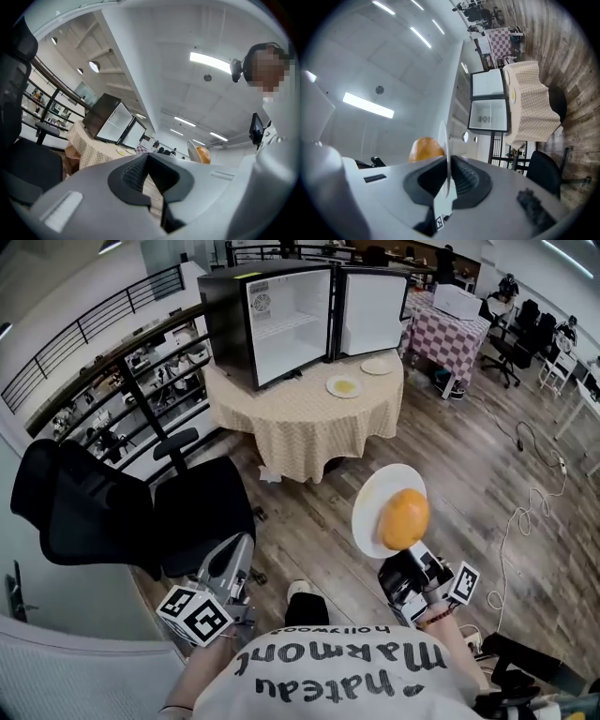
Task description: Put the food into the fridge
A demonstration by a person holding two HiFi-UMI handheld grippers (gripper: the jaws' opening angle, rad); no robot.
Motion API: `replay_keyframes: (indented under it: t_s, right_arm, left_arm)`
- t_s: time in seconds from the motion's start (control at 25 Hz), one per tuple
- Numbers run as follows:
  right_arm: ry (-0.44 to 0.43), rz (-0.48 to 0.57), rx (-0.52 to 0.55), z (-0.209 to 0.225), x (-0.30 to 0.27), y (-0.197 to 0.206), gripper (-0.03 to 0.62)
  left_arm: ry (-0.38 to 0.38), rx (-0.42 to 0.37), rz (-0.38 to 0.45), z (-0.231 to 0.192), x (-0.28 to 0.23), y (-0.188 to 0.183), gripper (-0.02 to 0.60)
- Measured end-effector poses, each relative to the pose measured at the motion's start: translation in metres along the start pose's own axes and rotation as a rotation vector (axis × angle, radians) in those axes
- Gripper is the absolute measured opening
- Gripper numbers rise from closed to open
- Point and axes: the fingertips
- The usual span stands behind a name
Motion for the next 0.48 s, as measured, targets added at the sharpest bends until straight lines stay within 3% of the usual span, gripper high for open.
replay_keyframes:
  t_s: [0.2,0.48]
  right_arm:
    - [0.018,0.007,0.021,0.047,-0.059,-0.021,0.031]
    - [-0.035,-0.034,0.021,0.101,-0.175,-0.043,0.031]
  left_arm:
    - [0.054,-0.015,-0.019,-0.041,-0.069,-0.04,0.005]
    - [0.086,-0.03,-0.024,-0.094,-0.124,-0.097,0.005]
Point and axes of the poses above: the fingertips, and each gripper's own axes: x backward along the fingers, z to its right, y out of its underside, and after that the axes turned 10 degrees about x, right-handed
